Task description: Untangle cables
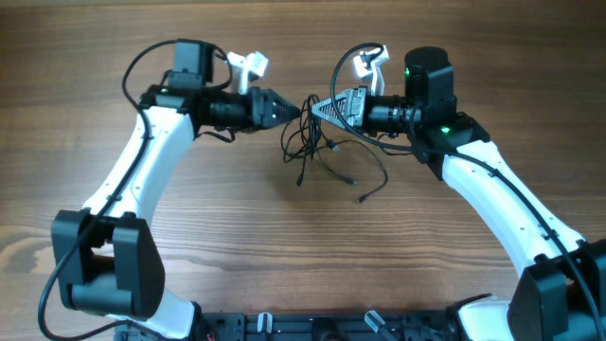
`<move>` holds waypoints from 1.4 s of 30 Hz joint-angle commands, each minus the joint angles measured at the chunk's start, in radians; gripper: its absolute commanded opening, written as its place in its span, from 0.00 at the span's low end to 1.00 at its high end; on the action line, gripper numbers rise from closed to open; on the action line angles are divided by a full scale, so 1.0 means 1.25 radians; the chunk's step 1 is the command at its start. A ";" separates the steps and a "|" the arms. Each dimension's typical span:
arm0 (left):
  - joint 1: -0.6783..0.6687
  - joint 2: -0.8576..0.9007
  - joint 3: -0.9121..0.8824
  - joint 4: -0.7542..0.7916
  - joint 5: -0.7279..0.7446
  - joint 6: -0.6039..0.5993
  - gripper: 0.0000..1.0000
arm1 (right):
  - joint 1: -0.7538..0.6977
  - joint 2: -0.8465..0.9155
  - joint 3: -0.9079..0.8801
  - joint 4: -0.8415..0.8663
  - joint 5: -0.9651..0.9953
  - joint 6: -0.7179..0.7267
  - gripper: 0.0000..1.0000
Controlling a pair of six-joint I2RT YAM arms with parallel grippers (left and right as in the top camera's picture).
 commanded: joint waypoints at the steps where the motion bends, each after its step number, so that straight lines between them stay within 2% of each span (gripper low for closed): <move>1: 0.021 -0.018 0.008 0.011 0.167 0.003 0.62 | -0.001 0.010 0.011 0.006 0.002 0.003 0.04; 5: -0.011 0.003 0.008 0.046 0.064 -0.114 0.62 | -0.001 0.010 0.011 0.006 0.002 0.003 0.04; 10: -0.036 0.049 0.008 0.183 0.060 -0.341 0.65 | -0.001 0.010 0.011 0.006 -0.001 0.002 0.05; 12: -0.036 0.055 0.008 0.180 0.027 -0.374 0.67 | -0.001 0.010 0.011 0.006 -0.001 0.002 0.04; 15: -0.046 0.075 0.008 0.172 -0.019 -0.413 0.75 | -0.001 0.010 0.011 0.006 -0.001 0.002 0.04; 19: -0.059 0.085 0.008 0.177 -0.012 -0.434 0.71 | -0.001 0.010 0.011 0.008 -0.001 0.001 0.04; 22: -0.069 0.085 0.008 0.223 0.043 -0.470 0.70 | -0.001 0.010 0.011 0.008 -0.001 -0.001 0.04; 27: -0.077 0.084 0.008 0.272 0.042 -0.517 0.72 | -0.001 0.010 0.011 0.008 -0.002 -0.008 0.04; 31: -0.045 0.084 0.008 0.270 0.045 -0.520 0.80 | -0.001 0.010 0.011 0.008 -0.004 -0.020 0.04; 36: -0.050 0.084 0.008 0.261 0.118 -0.525 0.80 | -0.001 0.010 0.011 0.010 -0.004 -0.040 0.04; 37: -0.069 0.084 0.008 0.253 0.120 -0.525 0.70 | -0.001 0.010 0.011 0.010 -0.004 -0.040 0.04; 42: -0.103 0.085 0.008 0.255 0.096 -0.513 0.65 | -0.001 0.010 0.011 0.010 -0.004 -0.040 0.04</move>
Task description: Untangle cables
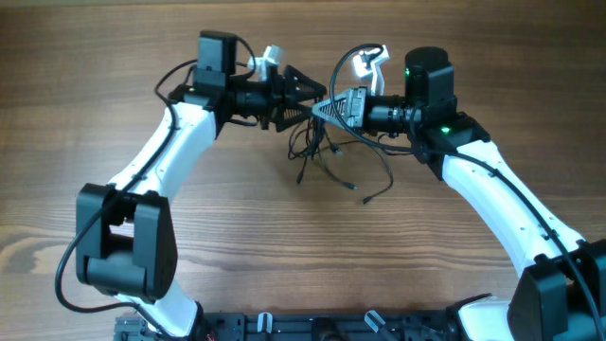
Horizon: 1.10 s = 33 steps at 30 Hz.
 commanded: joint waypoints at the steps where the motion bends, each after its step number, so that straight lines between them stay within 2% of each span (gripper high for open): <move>1: -0.027 0.009 0.008 -0.001 0.001 0.013 0.52 | -0.001 0.010 0.011 0.009 -0.004 -0.020 0.04; 4: -0.037 0.009 0.008 -0.001 0.001 0.014 0.18 | -0.001 0.010 0.011 0.009 -0.004 -0.020 0.04; 5: -0.038 0.009 0.008 -0.001 0.001 0.014 0.15 | -0.001 0.010 0.011 0.009 -0.004 -0.020 0.04; 6: -0.038 0.009 0.008 -0.001 0.001 0.018 0.18 | -0.001 0.010 0.011 0.009 -0.004 -0.020 0.04; 8: -0.038 0.009 0.008 -0.005 0.001 0.054 0.39 | -0.001 0.010 0.011 0.009 -0.004 -0.020 0.04; 9: -0.039 0.009 0.008 -0.013 -0.002 0.065 0.42 | -0.001 0.010 0.011 0.009 -0.004 -0.020 0.04; 11: -0.047 0.009 0.008 -0.061 -0.053 0.084 0.56 | -0.001 0.010 0.011 0.010 -0.004 -0.020 0.04; 13: -0.059 0.009 0.008 -0.100 -0.109 0.116 0.63 | -0.001 0.010 0.011 0.013 -0.004 -0.020 0.04; 17: -0.089 0.009 0.006 -0.109 -0.113 0.119 0.56 | -0.001 0.010 0.011 0.015 -0.003 -0.020 0.04; 22: -0.114 0.009 0.006 -0.146 -0.114 0.161 0.54 | -0.001 0.010 0.011 0.023 -0.003 -0.020 0.04; 25: -0.115 0.009 0.006 -0.162 -0.114 0.161 0.49 | -0.001 0.010 0.011 0.031 -0.003 -0.019 0.04; 26: -0.115 0.009 0.006 -0.165 -0.113 0.161 0.38 | -0.001 0.010 0.011 0.043 -0.010 -0.019 0.04; 28: -0.117 0.009 0.006 -0.172 -0.112 0.161 0.26 | -0.001 0.010 0.011 0.077 -0.044 -0.020 0.04; 29: -0.117 0.009 0.006 -0.177 -0.112 0.161 0.10 | -0.001 0.010 0.011 0.104 -0.067 -0.020 0.04; 30: -0.117 0.009 0.006 -0.178 -0.113 0.161 0.04 | -0.001 0.010 0.011 0.123 -0.081 -0.020 0.04; 33: -0.098 0.009 0.006 -0.153 -0.083 0.161 0.04 | -0.001 0.010 0.011 0.144 -0.094 -0.020 0.04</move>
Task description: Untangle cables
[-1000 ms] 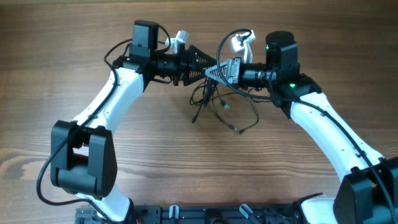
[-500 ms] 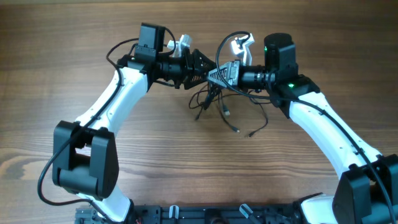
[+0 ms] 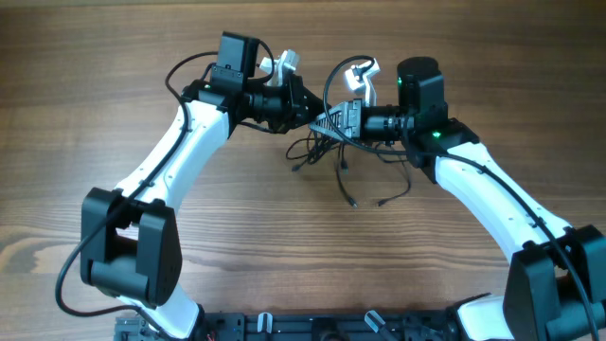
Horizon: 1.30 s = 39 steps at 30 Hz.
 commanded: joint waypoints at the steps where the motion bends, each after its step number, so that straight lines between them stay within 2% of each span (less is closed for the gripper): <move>1: -0.020 0.016 -0.039 0.004 0.077 0.043 0.04 | -0.007 -0.021 0.056 0.070 -0.024 -0.020 0.07; 3: 0.008 0.016 -0.039 0.044 0.128 0.042 0.04 | -0.007 -0.021 0.056 0.061 -0.015 -0.032 0.45; 4: 0.021 0.016 -0.039 0.053 0.134 0.042 0.04 | -0.007 -0.021 0.056 0.058 -0.006 -0.044 0.58; 5: 0.045 0.016 -0.039 0.052 0.134 0.042 0.04 | -0.008 -0.021 0.056 0.048 0.016 -0.044 0.66; 8: 0.081 0.016 -0.039 0.045 0.143 0.043 0.04 | -0.014 -0.021 0.056 0.029 0.070 -0.043 0.68; 12: 0.117 0.016 -0.039 0.046 0.204 0.043 0.04 | -0.055 -0.021 0.056 0.011 0.070 -0.023 0.68; 14: 0.126 0.016 -0.039 0.046 0.218 0.043 0.04 | -0.081 -0.021 0.056 -0.034 0.073 -0.008 0.64; 15: 0.129 0.016 -0.039 0.046 0.218 0.043 0.04 | -0.097 -0.021 0.056 -0.092 0.087 -0.007 0.57; 19: 0.128 0.016 -0.039 0.047 0.218 0.042 0.04 | -0.107 -0.021 0.056 -0.285 0.240 -0.016 0.56; 21: 0.128 0.016 -0.039 0.049 0.218 0.040 0.04 | -0.106 -0.020 0.056 -0.330 0.252 -0.013 0.48; 22: 0.128 0.016 -0.039 0.049 0.218 0.036 0.04 | -0.106 -0.020 0.056 -0.347 0.252 -0.012 0.39; 25: 0.128 0.016 -0.039 0.049 0.218 -0.012 0.04 | -0.101 -0.020 0.056 -0.394 0.278 0.028 0.22; 30: 0.128 0.016 -0.039 0.056 0.216 -0.089 0.04 | -0.038 -0.020 0.046 -0.401 0.320 0.130 0.23; 33: 0.128 0.016 -0.039 0.092 0.215 -0.179 0.04 | 0.040 -0.020 0.046 -0.401 0.422 0.219 0.27; 39: 0.128 0.016 -0.039 0.121 0.215 -0.198 0.04 | 0.110 -0.017 0.046 -0.368 0.572 0.348 0.26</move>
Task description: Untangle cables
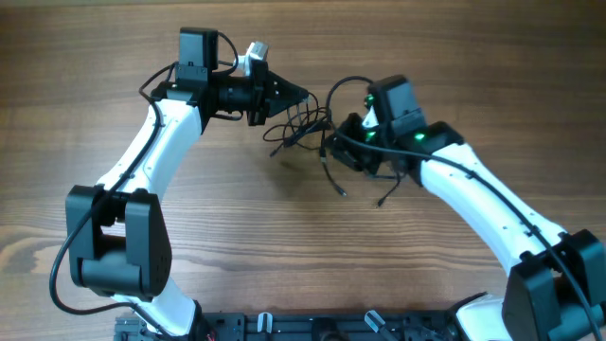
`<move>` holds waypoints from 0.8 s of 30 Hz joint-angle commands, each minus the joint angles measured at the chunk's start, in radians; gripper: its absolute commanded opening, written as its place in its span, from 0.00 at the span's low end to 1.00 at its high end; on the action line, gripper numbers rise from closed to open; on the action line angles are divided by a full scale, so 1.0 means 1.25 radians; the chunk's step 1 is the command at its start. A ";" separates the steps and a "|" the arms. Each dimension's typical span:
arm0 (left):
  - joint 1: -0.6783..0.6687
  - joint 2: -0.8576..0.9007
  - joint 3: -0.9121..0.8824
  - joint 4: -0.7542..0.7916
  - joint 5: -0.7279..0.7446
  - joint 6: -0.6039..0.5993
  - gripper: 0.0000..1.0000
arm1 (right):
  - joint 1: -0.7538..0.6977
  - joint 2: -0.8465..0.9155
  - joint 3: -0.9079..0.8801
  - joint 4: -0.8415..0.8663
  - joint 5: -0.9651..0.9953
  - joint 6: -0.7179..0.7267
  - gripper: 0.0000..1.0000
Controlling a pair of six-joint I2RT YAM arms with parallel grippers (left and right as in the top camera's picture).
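A bundle of thin black cables (pixel 301 125) hangs tangled between my two grippers over the wooden table. My left gripper (pixel 301 95) points right at the bundle's upper edge and is shut on a strand. Lower and to the right, my right gripper (pixel 333 144) points left and down, shut on other strands. One loose cable end (pixel 342 192) trails below it, and a second end (pixel 381 202) lies farther right. Another strand tip (pixel 275 152) sticks out to the left. The right fingertips are dark and partly hidden by the wrist.
The wooden table (pixel 114 208) carries only the cables. A black cable loop (pixel 346 85) belonging to the right arm arches over the right wrist. The arm bases and a black rail (pixel 312 327) sit at the near edge.
My left gripper has pulled back to the left and slightly farther away. The right gripper has dropped lower and turned downward. The bundle is more stretched out between them.
At first both grippers met tip to tip at the top of the tangle, the right one holding it. The left arm then swung in closer from the left. Both then closed in on the tangle, and now they stand apart with the strands spread between them.
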 commanded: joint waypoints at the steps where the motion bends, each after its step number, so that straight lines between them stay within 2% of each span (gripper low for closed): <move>1: 0.003 0.009 -0.006 0.006 0.025 -0.033 0.04 | 0.021 -0.010 0.000 0.034 0.121 0.099 0.26; 7: 0.003 0.009 -0.006 0.006 0.025 -0.047 0.04 | 0.023 0.052 0.000 0.132 0.104 0.178 0.26; 11: 0.003 0.009 -0.006 0.006 0.025 -0.047 0.04 | 0.025 0.109 0.000 0.200 0.009 0.190 0.22; 16: 0.003 0.009 -0.006 0.006 0.025 -0.047 0.04 | 0.025 0.116 0.000 0.208 0.026 0.190 0.22; 24: 0.003 0.009 -0.006 0.006 0.025 -0.046 0.04 | 0.025 0.116 0.000 0.161 -0.051 0.184 0.18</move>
